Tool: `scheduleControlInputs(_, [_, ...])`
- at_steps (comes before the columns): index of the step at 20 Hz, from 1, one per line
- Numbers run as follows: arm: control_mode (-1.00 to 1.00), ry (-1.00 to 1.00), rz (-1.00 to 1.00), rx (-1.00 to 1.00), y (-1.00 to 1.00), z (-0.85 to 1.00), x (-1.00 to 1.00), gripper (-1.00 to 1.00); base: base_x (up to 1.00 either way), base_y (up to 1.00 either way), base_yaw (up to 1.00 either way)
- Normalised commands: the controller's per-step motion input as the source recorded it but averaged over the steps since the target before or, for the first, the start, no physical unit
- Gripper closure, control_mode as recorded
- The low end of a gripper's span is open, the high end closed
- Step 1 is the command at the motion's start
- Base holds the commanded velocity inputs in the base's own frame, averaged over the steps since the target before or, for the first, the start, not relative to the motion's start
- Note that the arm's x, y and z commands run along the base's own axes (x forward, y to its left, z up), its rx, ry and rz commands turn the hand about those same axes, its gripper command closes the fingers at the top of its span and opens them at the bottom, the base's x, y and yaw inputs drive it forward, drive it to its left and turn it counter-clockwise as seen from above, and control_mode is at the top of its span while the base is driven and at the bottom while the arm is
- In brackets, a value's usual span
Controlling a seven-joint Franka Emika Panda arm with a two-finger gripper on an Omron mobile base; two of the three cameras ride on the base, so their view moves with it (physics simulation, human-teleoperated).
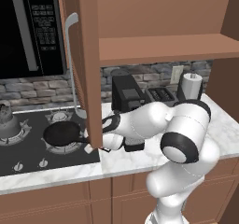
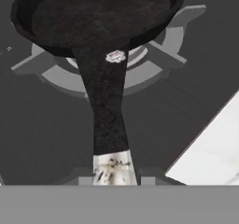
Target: Pick the pan from the cabinet and place it on the stove. Then turn on the stove burner for the pan.
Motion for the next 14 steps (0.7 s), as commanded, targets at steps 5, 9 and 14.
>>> scheduleControlInputs(5, [-1.00, 0.09, 0.00, 0.00, 0.08, -0.30, 0.00, 1.00, 0.00, 0.00, 0.00])
scheduleControlInputs(9, [-1.00, 0.04, 0.00, 0.00, 0.15, -0.18, 0.00, -1.00, 0.00, 0.00, 0.00])
scheduleControlInputs(14, [-1.00, 0.00, 0.00, 0.00, 0.03, -0.04, -0.04, -1.00, 0.00, 0.00, 0.00])
